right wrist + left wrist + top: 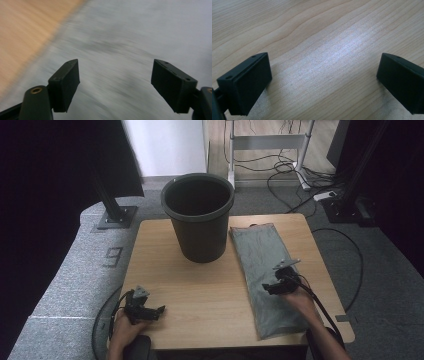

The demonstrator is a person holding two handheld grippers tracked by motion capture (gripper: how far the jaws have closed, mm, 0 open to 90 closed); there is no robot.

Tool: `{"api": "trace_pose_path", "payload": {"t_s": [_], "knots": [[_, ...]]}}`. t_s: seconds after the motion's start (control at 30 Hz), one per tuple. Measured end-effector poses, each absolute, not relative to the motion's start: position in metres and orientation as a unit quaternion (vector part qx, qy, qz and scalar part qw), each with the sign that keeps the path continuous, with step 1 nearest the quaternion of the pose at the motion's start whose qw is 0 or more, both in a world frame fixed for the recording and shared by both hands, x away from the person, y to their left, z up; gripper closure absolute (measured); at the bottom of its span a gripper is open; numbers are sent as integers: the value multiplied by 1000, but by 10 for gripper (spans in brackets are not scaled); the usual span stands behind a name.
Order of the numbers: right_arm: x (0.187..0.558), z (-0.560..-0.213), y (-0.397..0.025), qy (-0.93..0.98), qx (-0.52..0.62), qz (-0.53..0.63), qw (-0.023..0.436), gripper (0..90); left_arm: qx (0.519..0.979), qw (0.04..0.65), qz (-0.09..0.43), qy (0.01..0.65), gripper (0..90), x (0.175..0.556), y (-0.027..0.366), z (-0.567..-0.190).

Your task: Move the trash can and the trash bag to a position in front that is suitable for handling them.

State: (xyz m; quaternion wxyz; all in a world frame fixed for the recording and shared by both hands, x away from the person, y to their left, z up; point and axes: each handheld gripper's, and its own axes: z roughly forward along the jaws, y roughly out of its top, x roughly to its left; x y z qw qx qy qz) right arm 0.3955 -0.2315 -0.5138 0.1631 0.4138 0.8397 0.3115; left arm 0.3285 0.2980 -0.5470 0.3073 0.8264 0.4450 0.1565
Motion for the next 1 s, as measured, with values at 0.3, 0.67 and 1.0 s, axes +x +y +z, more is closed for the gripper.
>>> {"api": "trace_pose_path", "payload": {"t_s": [0.3, 0.67, 1.0], "knots": [[390, -508, -326, 788, 504, 279, 216, 215, 826, 307, 156, 445, 0, 329, 298, -547], [375, -535, -363, 783, 535, 232, 216, 203, 826, 307, 157, 446, 0, 328, 298, -547], [370, -539, -276, 829, 453, 277, 177, 190, 826, 307, 157, 446, 0, 328, 298, -547]]}}
